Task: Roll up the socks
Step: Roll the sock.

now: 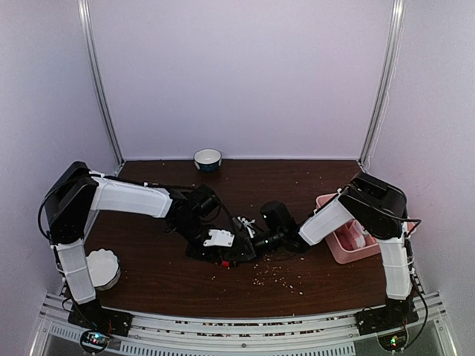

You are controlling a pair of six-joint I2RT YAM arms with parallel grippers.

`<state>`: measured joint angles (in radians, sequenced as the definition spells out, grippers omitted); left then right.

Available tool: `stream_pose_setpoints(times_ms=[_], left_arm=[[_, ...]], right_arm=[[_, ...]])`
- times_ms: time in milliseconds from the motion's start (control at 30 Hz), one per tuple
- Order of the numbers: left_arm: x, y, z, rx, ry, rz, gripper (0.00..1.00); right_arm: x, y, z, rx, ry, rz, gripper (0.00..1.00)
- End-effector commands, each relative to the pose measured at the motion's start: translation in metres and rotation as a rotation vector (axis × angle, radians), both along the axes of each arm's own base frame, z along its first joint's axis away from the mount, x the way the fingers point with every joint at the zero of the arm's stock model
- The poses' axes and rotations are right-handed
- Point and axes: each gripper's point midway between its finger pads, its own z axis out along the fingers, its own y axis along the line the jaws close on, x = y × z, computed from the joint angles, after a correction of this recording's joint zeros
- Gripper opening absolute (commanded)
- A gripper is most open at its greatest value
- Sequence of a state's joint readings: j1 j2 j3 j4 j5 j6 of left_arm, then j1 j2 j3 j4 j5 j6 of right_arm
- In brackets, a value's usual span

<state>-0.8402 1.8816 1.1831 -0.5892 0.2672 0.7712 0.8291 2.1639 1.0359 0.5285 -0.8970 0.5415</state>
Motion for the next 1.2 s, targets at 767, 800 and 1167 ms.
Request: stream_pose_setpoints(times_ms=[767,800,1167], left_arm=[[-0.02,-0.006,-0.007,0.092,0.749,0.233,0.11],[-0.018,-0.008,-0.005,0.083,0.78,0.247,0.1],[0.002,0.006,-0.02,0.145,0.826,0.381,0.1]], right_arm=[[-0.002,-0.108,0.013,-0.248,-0.426,-0.22,0.97],[0.001,-0.11,0.018,-0.261,-0.478,-0.239,1.0],[0.051,-0.147,0.079,-0.212,-0.575,-0.669,0.99]])
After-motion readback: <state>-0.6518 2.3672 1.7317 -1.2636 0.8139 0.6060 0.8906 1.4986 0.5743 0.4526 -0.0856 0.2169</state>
